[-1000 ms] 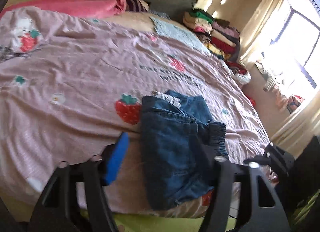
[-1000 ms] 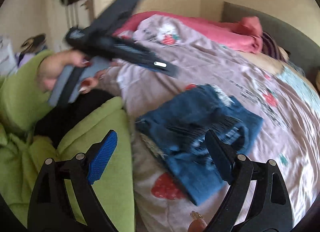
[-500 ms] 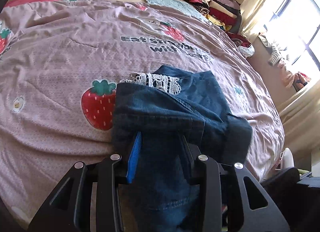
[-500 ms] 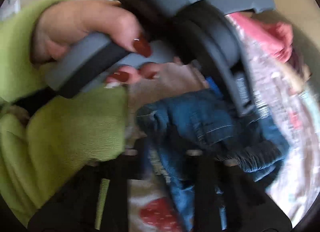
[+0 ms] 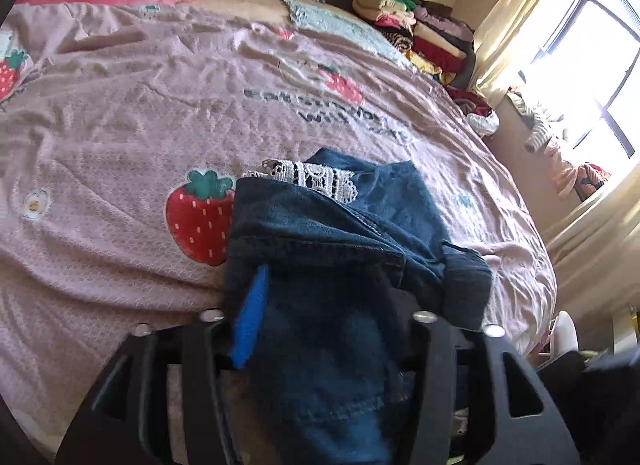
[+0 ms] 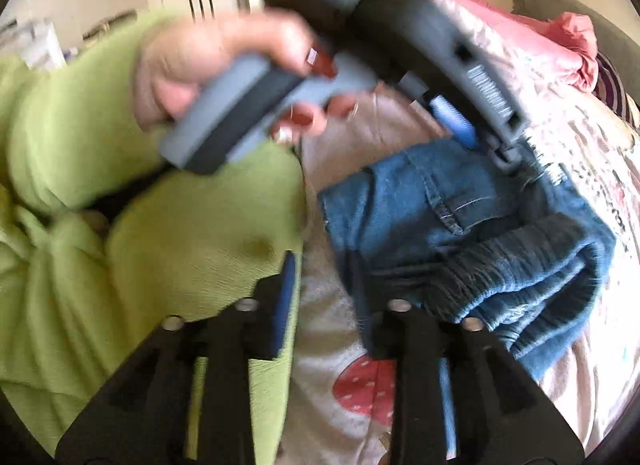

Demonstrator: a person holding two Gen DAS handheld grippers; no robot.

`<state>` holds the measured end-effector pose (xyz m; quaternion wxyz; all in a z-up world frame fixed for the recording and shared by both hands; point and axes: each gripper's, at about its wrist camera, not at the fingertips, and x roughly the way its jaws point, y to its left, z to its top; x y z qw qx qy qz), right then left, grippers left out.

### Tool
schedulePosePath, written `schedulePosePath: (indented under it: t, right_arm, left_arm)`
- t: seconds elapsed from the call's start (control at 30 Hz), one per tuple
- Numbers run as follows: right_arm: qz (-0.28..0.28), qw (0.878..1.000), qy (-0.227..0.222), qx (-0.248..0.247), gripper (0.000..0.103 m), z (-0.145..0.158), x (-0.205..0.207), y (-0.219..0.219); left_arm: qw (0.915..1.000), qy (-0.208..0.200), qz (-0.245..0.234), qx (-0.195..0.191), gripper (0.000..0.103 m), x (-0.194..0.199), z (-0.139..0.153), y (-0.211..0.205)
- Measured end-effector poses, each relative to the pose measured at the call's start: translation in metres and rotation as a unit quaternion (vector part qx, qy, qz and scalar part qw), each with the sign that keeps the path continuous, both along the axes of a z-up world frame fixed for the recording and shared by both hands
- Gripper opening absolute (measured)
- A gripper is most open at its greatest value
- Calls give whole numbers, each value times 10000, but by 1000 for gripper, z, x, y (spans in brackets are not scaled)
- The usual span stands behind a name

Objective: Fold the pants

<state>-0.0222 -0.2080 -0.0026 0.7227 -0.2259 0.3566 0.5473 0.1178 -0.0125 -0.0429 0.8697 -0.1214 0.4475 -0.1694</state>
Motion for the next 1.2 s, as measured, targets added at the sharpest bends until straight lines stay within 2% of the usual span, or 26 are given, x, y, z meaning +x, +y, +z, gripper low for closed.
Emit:
schedulePosePath:
  t: [0.1,0.2,0.23,0.3,0.4,0.47,0.57,0.67,0.73,0.83,0.87,0.9,0.97,1.0,1.03,1.07,1.13,1.2]
  right_arm:
    - [-223,9985,-65,491,36,32,5,-23]
    - [-762,9936,-157,817,45,56,28,-43]
    - [-1035,9911,-184,819,51,62,41,-48]
    - [-1414,9873,-215,694,51,66,60,-50]
    - [-1841,9814,112,525,51,60,108,-44]
    - [-1956,9795,277,386,39,48,130,-36]
    - [-1972,9784,578,217,38,22,157,-22]
    - [-1844,9795,800,-153,38,-4,181,-9]
    - [-1668,9809,914,-401,36,-18,178,1]
    - [-1498,9818,1132,-284,5,-23,169,8]
    - [-1555,9810,1147,-181,5,-18,166,8]
    - [-1547,9818,1095,-86,4,-12,164,11]
    - [-1593,9859,490,-119,3,3,158,20]
    - [-1731,9834,-147,-530,3,5,155,26]
    - [-1751,9804,-436,-796,3,1,155,30]
    - [-1733,9785,-485,-1009,3,-8,158,33]
    - [-1832,9765,-265,-1100,3,-26,166,33]
    - [-1943,9762,-99,-961,4,-33,170,28]
  left_arm:
    - [9997,-188,87,142,55,-15,9,4]
    - [9987,-361,191,305,53,-32,17,10]
    - [9983,-403,239,333,52,-37,18,12]
    - [9984,-449,235,235,40,-48,22,14]
    - [9988,-437,65,224,39,-59,23,9]
    - [9992,-314,-145,197,39,-65,17,0]
    - [9985,-16,-318,448,39,-69,-2,-17]
    - [9960,78,-375,809,39,-72,-16,-29]
    - [9962,75,-376,785,41,-72,-15,-28]
    - [9969,95,-372,687,41,-72,-17,-24]
    - [9969,95,-373,686,41,-72,-18,-24]
    - [9969,92,-376,680,42,-72,-18,-23]
    - [9972,97,-363,648,42,-71,-17,-23]
    - [9973,96,-356,636,42,-72,-17,-22]
    - [9973,88,-358,627,42,-72,-17,-23]
    - [9974,79,-368,617,42,-73,-17,-22]
    - [9973,76,-374,629,42,-73,-18,-22]
    - [9973,79,-375,633,42,-74,-18,-23]
